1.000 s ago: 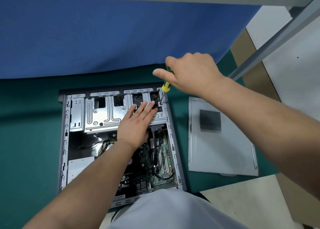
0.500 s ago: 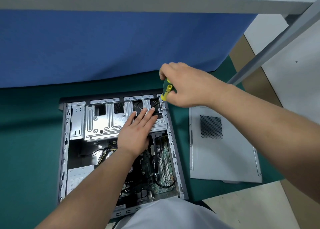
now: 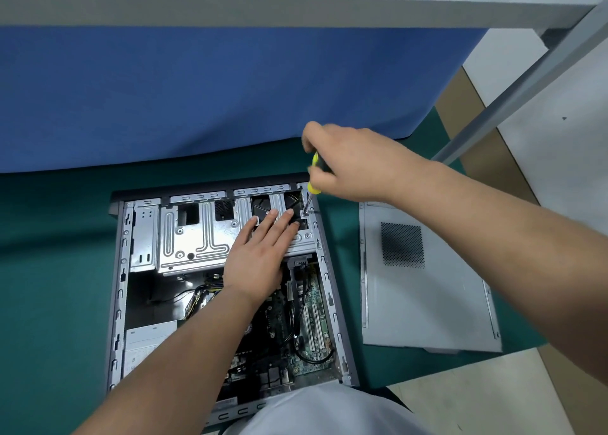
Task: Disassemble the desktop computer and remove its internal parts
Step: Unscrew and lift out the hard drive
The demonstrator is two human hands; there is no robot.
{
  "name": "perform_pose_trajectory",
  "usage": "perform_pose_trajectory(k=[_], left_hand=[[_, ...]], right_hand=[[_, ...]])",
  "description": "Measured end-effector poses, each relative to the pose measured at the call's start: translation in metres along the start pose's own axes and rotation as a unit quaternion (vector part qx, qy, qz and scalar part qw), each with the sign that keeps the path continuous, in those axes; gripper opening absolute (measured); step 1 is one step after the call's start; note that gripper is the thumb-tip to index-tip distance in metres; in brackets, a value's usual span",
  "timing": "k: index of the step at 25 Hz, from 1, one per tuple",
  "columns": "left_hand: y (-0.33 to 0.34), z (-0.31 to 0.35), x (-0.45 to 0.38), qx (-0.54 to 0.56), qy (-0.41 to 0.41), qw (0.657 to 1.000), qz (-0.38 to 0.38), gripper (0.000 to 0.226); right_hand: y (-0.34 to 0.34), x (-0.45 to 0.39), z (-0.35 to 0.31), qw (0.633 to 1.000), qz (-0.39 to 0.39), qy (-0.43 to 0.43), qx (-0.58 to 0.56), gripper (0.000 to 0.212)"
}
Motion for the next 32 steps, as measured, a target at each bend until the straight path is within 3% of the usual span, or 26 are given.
perform_pose_trajectory(k=[3, 7, 9, 11, 13, 15, 18, 19, 20, 23, 24, 26, 27, 32], left_hand=[[0.000, 0.007, -0.006, -0.036, -0.007, 0.999, -0.014, 0.091], [-0.004, 0.012, -0.016, -0.061, -0.026, 0.997, -0.044, 0.094], [-0.003, 0.013, -0.016, -0.076, -0.022, 0.995, -0.054, 0.093], [-0.003, 0.013, -0.014, -0.086, -0.016, 0.994, -0.058, 0.094], [-0.003, 0.015, -0.014, -0.089, -0.013, 0.994, -0.061, 0.095], [-0.003, 0.015, -0.014, -0.089, -0.012, 0.994, -0.064, 0.094], [-0.003, 0.015, -0.014, -0.088, -0.012, 0.994, -0.067, 0.093], [-0.003, 0.015, -0.014, -0.089, -0.012, 0.994, -0.069, 0.093], [-0.003, 0.015, -0.014, -0.090, -0.013, 0.993, -0.069, 0.093], [-0.004, 0.015, -0.014, -0.086, -0.016, 0.994, -0.066, 0.093], [-0.004, 0.015, -0.014, -0.085, -0.016, 0.994, -0.066, 0.093], [-0.004, 0.015, -0.013, -0.084, -0.016, 0.994, -0.065, 0.093], [-0.004, 0.015, -0.013, -0.082, -0.016, 0.994, -0.065, 0.093], [-0.004, 0.014, -0.012, -0.082, -0.019, 0.994, -0.066, 0.093]], right_hand=[[-0.004, 0.004, -0.002, 0.997, -0.048, -0.013, -0.064, 0.033], [-0.003, 0.000, -0.003, 0.991, 0.042, 0.040, 0.124, 0.042], [-0.002, 0.000, -0.005, 0.999, -0.008, -0.014, 0.036, 0.026], [-0.003, 0.002, -0.007, 0.994, -0.076, -0.047, -0.063, 0.028], [-0.003, 0.003, -0.004, 0.998, -0.045, 0.003, -0.043, 0.032], [-0.007, 0.001, -0.001, 0.996, 0.025, 0.058, 0.069, 0.040], [-0.005, 0.003, -0.005, 0.998, -0.037, -0.020, -0.045, 0.018], [-0.005, 0.005, -0.006, 0.994, -0.066, -0.035, -0.082, 0.026], [-0.004, 0.007, -0.006, 0.994, -0.071, -0.023, -0.075, 0.032], [-0.007, 0.004, -0.002, 0.990, 0.039, 0.052, 0.122, 0.041], [-0.006, 0.003, -0.002, 0.992, 0.036, 0.034, 0.113, 0.036], [-0.004, 0.005, -0.004, 0.998, -0.046, -0.008, -0.039, 0.018], [-0.004, 0.007, -0.005, 0.993, -0.078, -0.014, -0.092, 0.026], [0.006, 0.010, -0.006, 0.998, -0.036, 0.025, -0.041, 0.031]])
Point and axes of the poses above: each hand's wrist, its own x-axis away from the middle knuckle, its own y-axis out of the palm, z = x × y, the point moved 4 cm from there along -x, towards the middle knuckle, and after that the axes turned 11 degrees about -x, right-handed, at the moved point
